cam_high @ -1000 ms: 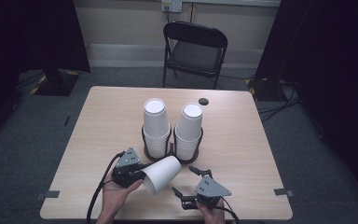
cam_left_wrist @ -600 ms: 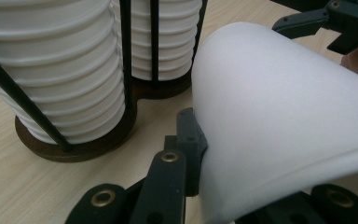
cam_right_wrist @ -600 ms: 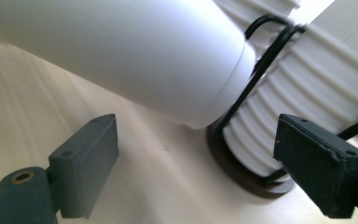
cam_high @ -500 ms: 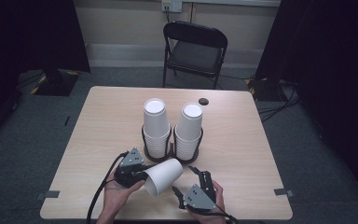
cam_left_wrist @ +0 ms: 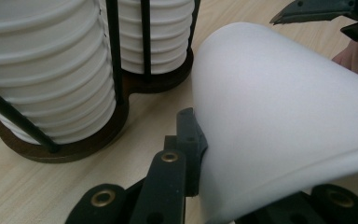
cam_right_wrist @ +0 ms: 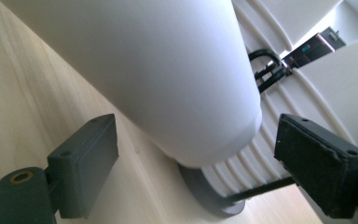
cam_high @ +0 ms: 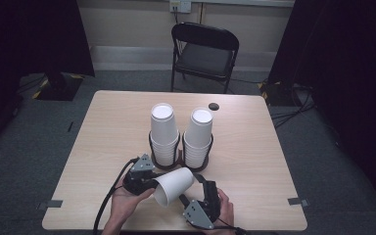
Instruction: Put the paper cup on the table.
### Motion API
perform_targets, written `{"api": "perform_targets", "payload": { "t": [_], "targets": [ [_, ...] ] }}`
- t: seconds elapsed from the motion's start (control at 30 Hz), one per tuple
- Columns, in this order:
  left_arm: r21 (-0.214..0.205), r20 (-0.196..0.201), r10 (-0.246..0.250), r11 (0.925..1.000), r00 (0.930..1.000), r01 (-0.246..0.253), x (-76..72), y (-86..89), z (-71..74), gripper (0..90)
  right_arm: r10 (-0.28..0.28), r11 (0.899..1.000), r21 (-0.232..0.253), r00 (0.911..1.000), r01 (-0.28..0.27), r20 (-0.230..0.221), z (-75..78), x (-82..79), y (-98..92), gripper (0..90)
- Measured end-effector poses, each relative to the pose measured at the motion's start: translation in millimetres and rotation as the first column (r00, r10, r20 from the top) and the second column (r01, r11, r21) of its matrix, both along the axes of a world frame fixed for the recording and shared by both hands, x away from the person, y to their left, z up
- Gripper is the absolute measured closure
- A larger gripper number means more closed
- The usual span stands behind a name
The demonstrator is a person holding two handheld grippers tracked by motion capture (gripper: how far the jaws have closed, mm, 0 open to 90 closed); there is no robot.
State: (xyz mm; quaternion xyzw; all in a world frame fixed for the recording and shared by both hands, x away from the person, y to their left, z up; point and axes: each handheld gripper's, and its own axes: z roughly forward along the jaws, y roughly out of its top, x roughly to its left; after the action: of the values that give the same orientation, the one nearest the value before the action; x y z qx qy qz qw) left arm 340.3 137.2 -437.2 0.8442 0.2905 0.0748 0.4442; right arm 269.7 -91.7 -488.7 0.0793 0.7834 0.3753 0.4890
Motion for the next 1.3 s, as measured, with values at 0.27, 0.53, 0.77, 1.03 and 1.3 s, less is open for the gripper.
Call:
{"api": "perform_targets", "payload": {
  "t": [0.27,0.53,0.77,1.03,1.3],
  "targets": [
    [0.021,-0.02,-0.03,0.9993,0.9994,0.03,2.4,-4.1,1.9,86.0,0.005,0.998,-0.07,0.9989,-0.002,0.046,-3.8,-1.1,7.9,13.7],
    [0.026,-0.041,-0.044,0.9987,0.9982,0.045,5.8,-10.9,5.2,86.1,0.0,0.996,-0.085,0.9951,0.008,0.099,-4.9,1.2,12.4,13.0],
    [0.035,-0.071,-0.059,0.9975,0.9957,0.062,11.1,-18.0,8.7,86.1,0.031,0.99,-0.141,0.9845,-0.007,0.173,-5.6,4.7,19.4,13.3],
    [0.045,-0.109,-0.063,0.9967,0.992,0.068,15.8,-27.4,9.2,86.3,0.076,0.988,-0.15,0.9737,-0.044,0.215,-6.1,4.2,29.1,13.1],
    [0.037,-0.138,-0.053,0.9976,0.989,0.059,19.1,-29.6,7.6,86.2,0.083,0.99,-0.131,0.9695,-0.053,0.231,-5.9,3.3,32.7,12.3]
  ]
}}
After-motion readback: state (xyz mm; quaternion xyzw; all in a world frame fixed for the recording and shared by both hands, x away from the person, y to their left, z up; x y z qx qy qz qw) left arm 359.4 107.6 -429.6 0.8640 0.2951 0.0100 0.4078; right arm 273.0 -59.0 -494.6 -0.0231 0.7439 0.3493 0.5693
